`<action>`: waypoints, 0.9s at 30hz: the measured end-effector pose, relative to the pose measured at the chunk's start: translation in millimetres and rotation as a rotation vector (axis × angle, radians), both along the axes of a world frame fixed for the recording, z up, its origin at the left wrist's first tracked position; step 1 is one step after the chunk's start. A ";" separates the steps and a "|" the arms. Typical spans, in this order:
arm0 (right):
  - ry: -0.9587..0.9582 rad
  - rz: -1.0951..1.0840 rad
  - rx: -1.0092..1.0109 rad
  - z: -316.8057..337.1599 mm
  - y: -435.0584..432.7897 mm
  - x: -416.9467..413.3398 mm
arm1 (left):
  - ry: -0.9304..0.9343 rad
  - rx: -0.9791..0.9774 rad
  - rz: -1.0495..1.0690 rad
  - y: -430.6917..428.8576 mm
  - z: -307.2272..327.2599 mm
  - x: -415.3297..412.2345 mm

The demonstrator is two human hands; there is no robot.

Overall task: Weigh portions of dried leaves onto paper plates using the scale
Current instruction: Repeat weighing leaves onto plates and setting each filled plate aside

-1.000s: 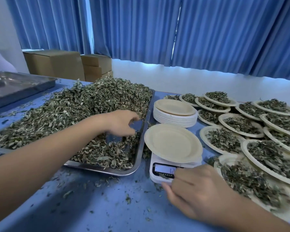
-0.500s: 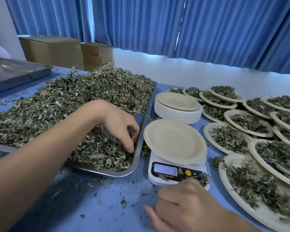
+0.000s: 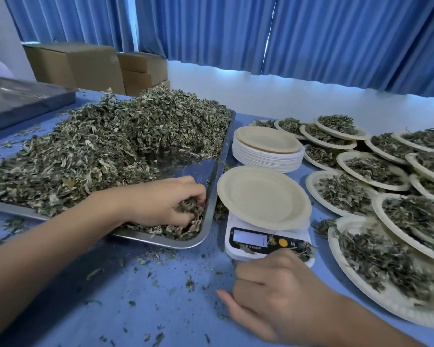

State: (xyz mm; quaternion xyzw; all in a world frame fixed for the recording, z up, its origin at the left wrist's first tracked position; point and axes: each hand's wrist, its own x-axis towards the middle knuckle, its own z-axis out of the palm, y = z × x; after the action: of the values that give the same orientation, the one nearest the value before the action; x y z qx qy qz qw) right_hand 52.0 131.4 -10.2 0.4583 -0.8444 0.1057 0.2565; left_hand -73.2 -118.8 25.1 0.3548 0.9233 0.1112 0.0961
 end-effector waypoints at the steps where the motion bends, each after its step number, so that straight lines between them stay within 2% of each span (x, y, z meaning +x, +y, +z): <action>1: -0.004 0.006 0.002 0.3 -0.1 0.0 | 0.032 -0.011 0.012 1.8 -1.9 -1.6; 6: -0.012 0.022 0.013 -1.6 -0.1 -0.8 | 0.177 -0.002 0.079 3.3 -2.1 -7.7; 8: -0.017 0.032 0.009 -1.8 -0.2 -1.5 | 0.211 0.128 0.124 0.6 1.5 -8.8; 12: -0.071 0.042 -0.020 -1.0 -0.7 -3.8 | 0.263 0.512 0.226 2.2 8.4 -10.8; 16: -0.122 0.050 -0.063 0.6 -0.5 -5.2 | 0.204 0.570 0.260 8.0 12.2 -15.2; 18: -0.114 0.046 -0.053 0.1 -0.1 -4.7 | 0.174 0.600 0.349 10.6 16.1 -21.9; 22: -0.102 0.041 -0.038 0.6 0.5 -3.9 | 0.079 0.905 0.534 25.6 28.0 -32.3; 24: -0.104 0.041 -0.031 1.2 1.0 -3.8 | 0.097 0.992 0.527 39.4 36.5 -33.6; 27: -0.120 0.044 -0.031 0.7 2.1 -3.4 | 0.041 0.976 0.400 68.0 47.4 -30.8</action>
State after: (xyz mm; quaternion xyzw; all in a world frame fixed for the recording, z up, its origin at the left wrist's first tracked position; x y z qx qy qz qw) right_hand 48.6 133.5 -9.5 0.4655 -0.8463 0.1517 0.2100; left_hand -104.0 -50.9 72.4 0.1771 0.8156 0.5372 -0.1215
